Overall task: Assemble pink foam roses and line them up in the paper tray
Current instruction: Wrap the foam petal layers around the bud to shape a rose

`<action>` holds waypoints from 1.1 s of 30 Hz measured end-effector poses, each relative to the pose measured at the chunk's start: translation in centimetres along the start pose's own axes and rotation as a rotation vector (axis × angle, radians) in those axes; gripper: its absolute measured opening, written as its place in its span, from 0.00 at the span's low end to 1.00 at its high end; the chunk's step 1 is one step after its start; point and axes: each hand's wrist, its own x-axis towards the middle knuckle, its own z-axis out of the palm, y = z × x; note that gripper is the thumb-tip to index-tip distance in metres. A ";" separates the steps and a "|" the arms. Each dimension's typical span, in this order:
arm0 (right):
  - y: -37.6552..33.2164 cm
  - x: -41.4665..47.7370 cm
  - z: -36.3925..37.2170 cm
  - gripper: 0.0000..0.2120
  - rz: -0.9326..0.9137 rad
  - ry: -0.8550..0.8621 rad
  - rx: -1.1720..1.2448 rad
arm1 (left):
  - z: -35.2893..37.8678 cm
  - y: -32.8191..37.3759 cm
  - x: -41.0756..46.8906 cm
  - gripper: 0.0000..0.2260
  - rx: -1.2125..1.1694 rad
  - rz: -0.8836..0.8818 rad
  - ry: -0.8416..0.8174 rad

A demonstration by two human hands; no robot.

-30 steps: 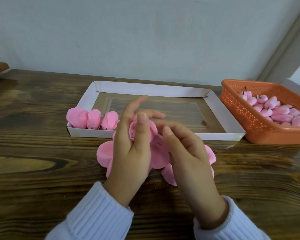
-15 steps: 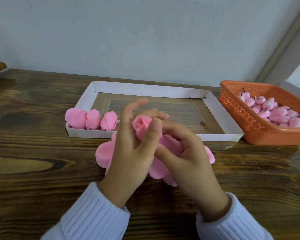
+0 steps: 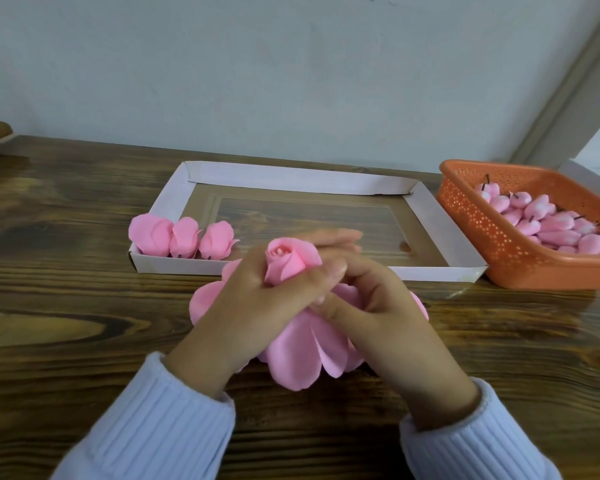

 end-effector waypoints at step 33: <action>0.0 -0.3 0.8 0.06 -0.258 0.603 -0.721 | 1.7 -0.2 0.1 0.05 0.185 0.088 0.117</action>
